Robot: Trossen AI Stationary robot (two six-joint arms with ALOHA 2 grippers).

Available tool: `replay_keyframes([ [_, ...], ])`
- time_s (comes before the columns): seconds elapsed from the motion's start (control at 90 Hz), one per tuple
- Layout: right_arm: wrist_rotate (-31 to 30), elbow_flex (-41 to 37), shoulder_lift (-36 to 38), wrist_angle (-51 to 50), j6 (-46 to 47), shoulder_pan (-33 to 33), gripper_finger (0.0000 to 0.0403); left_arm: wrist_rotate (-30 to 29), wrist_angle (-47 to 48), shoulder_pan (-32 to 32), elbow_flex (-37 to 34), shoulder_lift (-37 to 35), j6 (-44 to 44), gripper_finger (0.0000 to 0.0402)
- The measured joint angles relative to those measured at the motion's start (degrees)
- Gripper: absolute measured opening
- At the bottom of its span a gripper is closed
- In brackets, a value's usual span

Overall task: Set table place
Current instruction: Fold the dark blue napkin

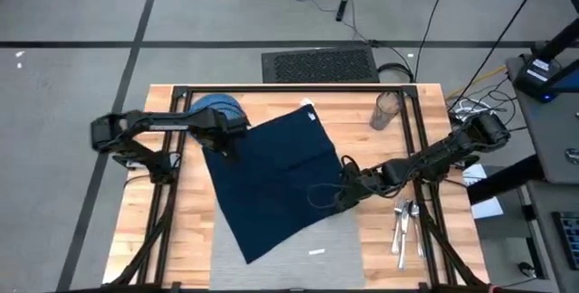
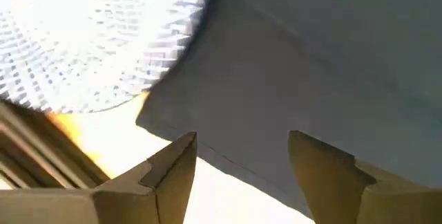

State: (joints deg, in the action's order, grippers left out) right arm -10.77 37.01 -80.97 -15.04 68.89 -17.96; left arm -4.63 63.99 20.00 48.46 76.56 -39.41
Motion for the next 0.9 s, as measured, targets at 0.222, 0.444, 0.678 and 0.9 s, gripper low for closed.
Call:
replay_keyframes([
  [0.222, 0.40, 0.00, -0.02, -0.01, -3.90, 2.39, 0.0082, 0.39, -1.36, 4.92, -7.57, -8.80, -8.37, 0.0214],
  [0.444, 1.28, 0.00, -0.02, -0.08, -7.03, 4.50, 0.0082, 1.58, -6.40, 6.97, -11.77, -9.12, -10.14, 0.0214],
  [0.678, 3.46, 0.00, 0.00, -0.10, -8.53, 5.62, 0.0082, 1.33, -8.31, 9.89, -13.95, -9.10, -11.27, 0.0214],
  [0.9, 3.61, 0.00, 0.00, -0.10, -9.59, 5.62, 0.0082, 3.05, -16.07, 12.22, -18.16, -9.01, -10.89, 0.0214],
])
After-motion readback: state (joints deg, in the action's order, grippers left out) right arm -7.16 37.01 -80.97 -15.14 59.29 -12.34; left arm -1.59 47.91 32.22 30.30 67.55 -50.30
